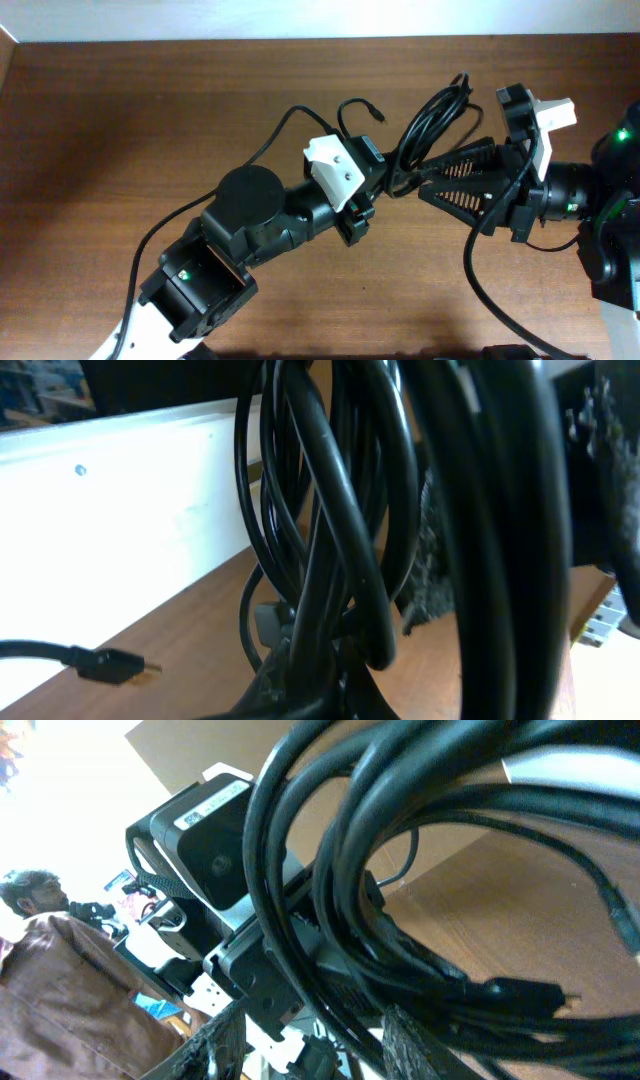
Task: Untangle cables
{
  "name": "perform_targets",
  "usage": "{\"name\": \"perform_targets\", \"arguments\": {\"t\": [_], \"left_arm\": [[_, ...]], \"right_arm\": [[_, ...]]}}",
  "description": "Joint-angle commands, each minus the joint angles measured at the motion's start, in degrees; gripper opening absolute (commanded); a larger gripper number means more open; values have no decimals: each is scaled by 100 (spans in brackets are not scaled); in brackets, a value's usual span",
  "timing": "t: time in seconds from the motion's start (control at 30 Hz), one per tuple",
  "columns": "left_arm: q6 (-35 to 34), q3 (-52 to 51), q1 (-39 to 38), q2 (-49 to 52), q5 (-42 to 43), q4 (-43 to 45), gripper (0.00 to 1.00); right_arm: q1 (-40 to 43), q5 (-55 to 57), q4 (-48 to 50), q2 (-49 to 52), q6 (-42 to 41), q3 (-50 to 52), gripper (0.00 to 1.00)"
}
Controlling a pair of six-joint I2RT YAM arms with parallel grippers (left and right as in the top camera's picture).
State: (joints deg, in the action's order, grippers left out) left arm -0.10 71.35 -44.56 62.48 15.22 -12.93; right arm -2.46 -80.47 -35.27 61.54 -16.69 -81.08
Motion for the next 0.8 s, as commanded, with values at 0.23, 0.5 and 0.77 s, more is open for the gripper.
{"name": "perform_targets", "arguments": {"t": [0.23,0.5,0.77], "left_arm": [[-17,96,7,-28,535,46,0],[-37,96,7,177,896,219,0],[-39,96,-11,348,929,413,0]], "right_arm": [[-52,-72,282,-63,-2,20,43],[-55,-76,295,-63,-4,20,43],[-55,-133,297,-61,-2,20,43]]}}
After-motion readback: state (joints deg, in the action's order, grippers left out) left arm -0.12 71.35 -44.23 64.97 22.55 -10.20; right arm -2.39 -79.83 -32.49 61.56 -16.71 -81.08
